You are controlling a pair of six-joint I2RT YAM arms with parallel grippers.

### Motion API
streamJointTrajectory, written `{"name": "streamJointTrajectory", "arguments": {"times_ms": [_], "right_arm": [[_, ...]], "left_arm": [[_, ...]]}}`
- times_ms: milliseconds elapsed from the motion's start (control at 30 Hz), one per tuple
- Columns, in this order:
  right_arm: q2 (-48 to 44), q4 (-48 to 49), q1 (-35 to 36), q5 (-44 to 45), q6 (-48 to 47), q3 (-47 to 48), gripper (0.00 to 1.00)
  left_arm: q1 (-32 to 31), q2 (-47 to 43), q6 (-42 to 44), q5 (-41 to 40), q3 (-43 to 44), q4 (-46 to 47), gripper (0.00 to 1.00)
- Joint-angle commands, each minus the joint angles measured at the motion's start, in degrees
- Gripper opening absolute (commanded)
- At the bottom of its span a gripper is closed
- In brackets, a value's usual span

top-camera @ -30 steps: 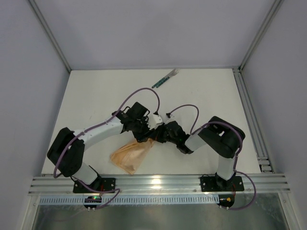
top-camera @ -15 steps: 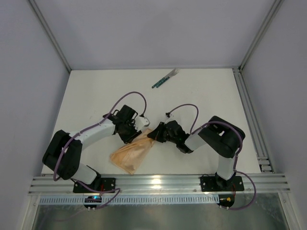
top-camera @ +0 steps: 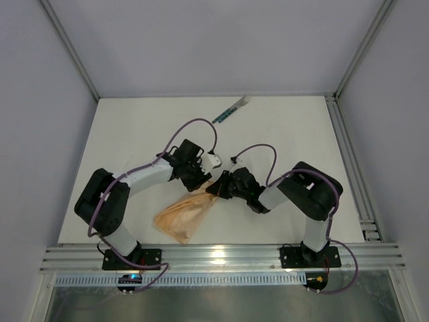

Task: Fold the napkin into a case and place the utensils inside
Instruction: Stuff the smaller-rectangle-folded napkin at the center of the board.

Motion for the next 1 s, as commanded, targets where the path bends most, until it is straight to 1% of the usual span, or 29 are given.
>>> {"name": "streamJointTrajectory", "arguments": {"times_ms": [0, 167, 367, 433, 500, 600, 633, 733, 900, 967], "right_arm": [[0.88, -4.66, -0.38, -0.09, -2.90, 0.14, 0.06], [0.88, -4.66, -0.47, -0.62, -3.17, 0.40, 0.06], [1.06, -3.96, -1.08, -1.58, -2.90, 0.23, 0.06], [0.88, -3.69, -1.26, -1.76, -2.81, 0.23, 0.06], [0.10, -3.95, -1.44, -1.67, -3.16, 0.05, 0.06], [-1.48, -5.27, -1.35, -1.85, -5.10, 0.58, 0.08], [-1.93, -6.14, -1.35, -1.85, -5.71, 0.75, 0.08], [-4.03, -7.73, -1.44, -1.94, -7.56, 1.19, 0.09], [-6.94, -9.84, -1.61, -2.20, -9.32, 1.37, 0.10], [-8.16, -11.33, -1.61, -2.29, -10.19, 1.28, 0.11]], "left_arm": [[-1.73, 3.33, -0.68, 0.68, 1.82, 2.09, 0.49], [-3.75, 2.46, -0.51, 0.95, 0.86, 3.06, 0.48], [-6.92, -0.35, 1.25, -1.78, -2.65, 6.14, 0.49], [-7.88, 0.43, 1.87, -3.88, -2.92, 5.88, 0.49], [-7.89, 2.80, 1.69, -5.11, -2.22, 5.09, 0.46], [-7.89, 4.30, 1.08, -5.82, -2.22, 4.38, 0.34], [-7.89, 4.39, 0.73, -6.60, -2.48, 4.47, 0.24], [-7.97, 3.87, 0.20, -7.23, -2.83, 5.17, 0.11], [-7.89, 2.81, -0.85, -7.40, -2.92, 5.70, 0.04], [-7.89, 2.37, -1.12, -7.40, -3.01, 5.87, 0.00]]}}
